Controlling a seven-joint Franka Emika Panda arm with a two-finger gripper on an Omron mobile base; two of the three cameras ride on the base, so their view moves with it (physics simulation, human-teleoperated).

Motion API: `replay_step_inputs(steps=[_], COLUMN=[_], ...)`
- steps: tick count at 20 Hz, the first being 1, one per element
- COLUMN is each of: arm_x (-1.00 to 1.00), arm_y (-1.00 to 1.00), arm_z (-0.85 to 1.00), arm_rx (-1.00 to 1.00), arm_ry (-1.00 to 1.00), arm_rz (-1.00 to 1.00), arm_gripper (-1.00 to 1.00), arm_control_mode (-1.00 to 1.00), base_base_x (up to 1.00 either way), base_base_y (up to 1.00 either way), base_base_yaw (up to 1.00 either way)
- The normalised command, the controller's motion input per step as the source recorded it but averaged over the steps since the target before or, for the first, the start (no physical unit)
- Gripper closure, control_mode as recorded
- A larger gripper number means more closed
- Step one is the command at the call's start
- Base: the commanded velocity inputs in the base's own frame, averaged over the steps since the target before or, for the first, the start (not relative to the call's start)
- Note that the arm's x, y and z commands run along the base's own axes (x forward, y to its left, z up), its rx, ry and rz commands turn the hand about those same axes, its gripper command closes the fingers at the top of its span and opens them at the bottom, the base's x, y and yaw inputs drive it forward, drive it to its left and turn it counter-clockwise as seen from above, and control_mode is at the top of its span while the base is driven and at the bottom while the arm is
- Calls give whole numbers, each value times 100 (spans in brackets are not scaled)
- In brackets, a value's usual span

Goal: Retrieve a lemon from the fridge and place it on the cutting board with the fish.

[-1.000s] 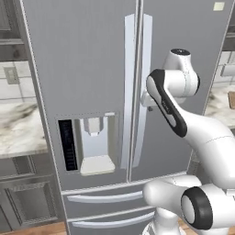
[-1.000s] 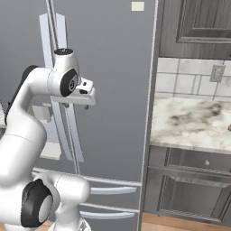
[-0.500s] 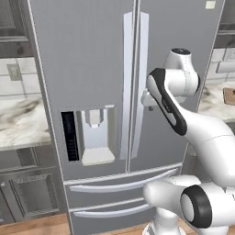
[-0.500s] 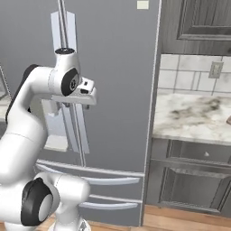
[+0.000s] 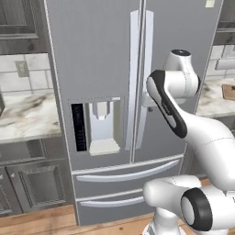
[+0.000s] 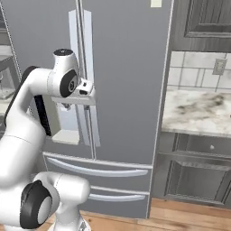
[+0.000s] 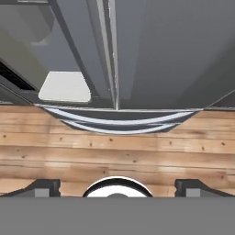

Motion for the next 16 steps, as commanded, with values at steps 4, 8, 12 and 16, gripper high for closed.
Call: replay_step_inputs(steps=[4, 8, 12, 16], arm_x=[0, 0, 0, 0], arm_y=[0, 0, 0, 0], arm_z=[0, 0, 0, 0], arm_rx=[0, 0, 0, 0], arm_ry=[0, 0, 0, 0], arm_rz=[0, 0, 0, 0], arm_gripper=[-100, -100, -100, -100], arm_control_mode=[100, 100, 100, 100], base_base_x=[1, 1, 8, 26], base_base_y=[9, 2, 17, 14], base_base_yaw=[-10, -10, -9, -5])
